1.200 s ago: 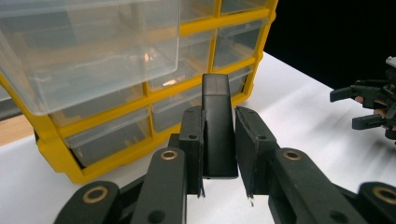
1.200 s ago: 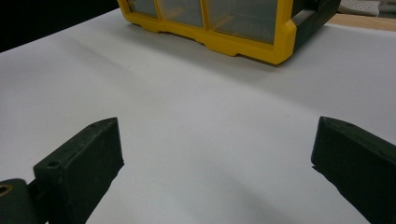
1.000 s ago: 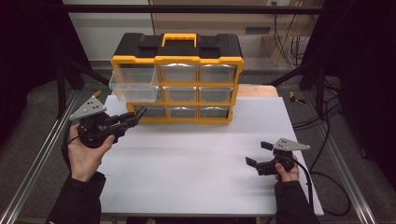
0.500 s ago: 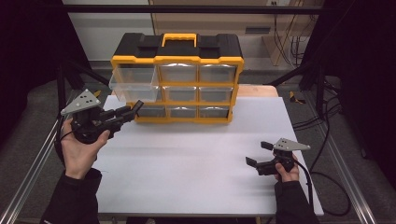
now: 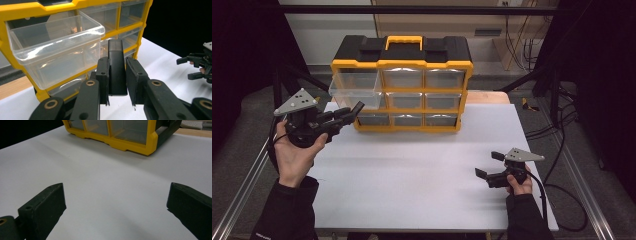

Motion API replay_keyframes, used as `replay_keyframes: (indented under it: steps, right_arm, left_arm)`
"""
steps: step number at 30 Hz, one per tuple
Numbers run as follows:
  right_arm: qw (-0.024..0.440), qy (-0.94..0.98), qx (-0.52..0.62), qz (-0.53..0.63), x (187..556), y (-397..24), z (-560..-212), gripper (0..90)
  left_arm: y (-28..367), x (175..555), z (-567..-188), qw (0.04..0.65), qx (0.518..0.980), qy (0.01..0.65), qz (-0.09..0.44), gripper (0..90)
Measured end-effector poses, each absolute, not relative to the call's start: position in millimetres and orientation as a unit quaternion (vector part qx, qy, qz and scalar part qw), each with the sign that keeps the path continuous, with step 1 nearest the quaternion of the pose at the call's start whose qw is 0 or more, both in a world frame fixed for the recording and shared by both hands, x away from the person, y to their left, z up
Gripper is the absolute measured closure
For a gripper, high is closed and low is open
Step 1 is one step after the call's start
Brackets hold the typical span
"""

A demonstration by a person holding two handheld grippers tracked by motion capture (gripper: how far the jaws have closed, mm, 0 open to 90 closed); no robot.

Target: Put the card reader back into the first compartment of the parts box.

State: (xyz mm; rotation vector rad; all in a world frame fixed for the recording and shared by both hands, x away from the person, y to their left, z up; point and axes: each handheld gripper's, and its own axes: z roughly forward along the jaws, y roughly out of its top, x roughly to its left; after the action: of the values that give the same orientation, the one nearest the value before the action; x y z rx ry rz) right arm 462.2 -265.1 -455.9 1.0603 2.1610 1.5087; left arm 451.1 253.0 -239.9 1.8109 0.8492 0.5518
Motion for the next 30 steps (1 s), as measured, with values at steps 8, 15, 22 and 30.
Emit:
replay_keyframes:
  steps: [8, 15, 22, 30]
  right_arm:
    - [0.15, 0.752, 0.369, 0.524, 462, -265, -456, 2.2]
    - [0.151, 0.752, 0.369, 0.524, 462, -266, -456, 2.2]
    - [0.152, 0.753, 0.369, 0.524, 462, -265, -456, 2.3]
    - [0.152, 0.752, 0.369, 0.525, 462, -266, -456, 2.3]
  left_arm:
    - [252, 452, -228, 0.51, 0.75, 0.349, 0.235, 72.7]
    - [249, 455, -220, 0.51, 0.75, 0.346, 0.239, 72.8]
    - [245, 458, -213, 0.51, 0.75, 0.344, 0.243, 72.7]
    - [245, 463, -206, 0.508, 0.749, 0.342, 0.251, 72.7]
